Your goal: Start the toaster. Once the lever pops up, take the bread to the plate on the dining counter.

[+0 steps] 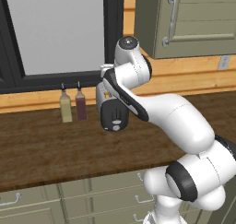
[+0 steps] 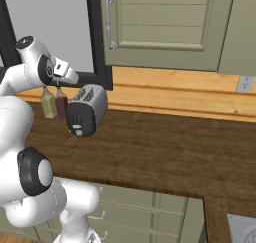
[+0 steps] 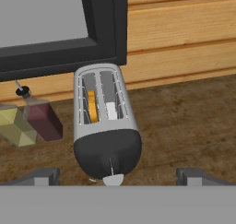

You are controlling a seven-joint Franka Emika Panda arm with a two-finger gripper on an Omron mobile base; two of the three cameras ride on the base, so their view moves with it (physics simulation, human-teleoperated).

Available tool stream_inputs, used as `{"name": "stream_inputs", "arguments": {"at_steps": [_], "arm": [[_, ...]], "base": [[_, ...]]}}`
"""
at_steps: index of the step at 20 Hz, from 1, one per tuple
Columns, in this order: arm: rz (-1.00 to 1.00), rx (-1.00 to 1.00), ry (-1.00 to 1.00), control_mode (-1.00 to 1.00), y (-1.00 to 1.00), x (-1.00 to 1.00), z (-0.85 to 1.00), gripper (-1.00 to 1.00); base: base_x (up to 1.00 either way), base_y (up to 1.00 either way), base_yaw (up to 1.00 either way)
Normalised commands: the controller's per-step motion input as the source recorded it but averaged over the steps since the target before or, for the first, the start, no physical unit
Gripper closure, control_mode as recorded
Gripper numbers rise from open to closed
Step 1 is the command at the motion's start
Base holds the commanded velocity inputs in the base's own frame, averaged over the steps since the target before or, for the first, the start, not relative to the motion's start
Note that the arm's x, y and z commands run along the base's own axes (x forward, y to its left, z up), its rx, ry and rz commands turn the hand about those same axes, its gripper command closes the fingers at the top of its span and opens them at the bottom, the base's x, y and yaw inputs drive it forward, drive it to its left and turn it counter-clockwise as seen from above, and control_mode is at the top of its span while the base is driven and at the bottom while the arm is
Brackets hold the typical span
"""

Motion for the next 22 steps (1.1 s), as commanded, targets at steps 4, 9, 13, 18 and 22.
{"name": "stream_inputs", "arguments": {"at_steps": [4,9,13,18,22], "arm": [[0.0,0.0,0.0,-1.0,0.0,0.0,0.0,-1.0],[0.0,0.0,0.0,-1.0,0.0,0.0,0.0,-1.0],[0.0,0.0,0.0,-1.0,0.0,0.0,0.0,-1.0],[0.0,0.0,0.0,-1.0,0.0,0.0,0.0,-1.0],[0.0,0.0,0.0,-1.0,0.0,0.0,0.0,-1.0]], "base": [[0.0,0.0,0.0],[0.0,0.0,0.0],[0.0,0.0,0.0],[0.0,0.0,0.0],[0.0,0.0,0.0]]}}
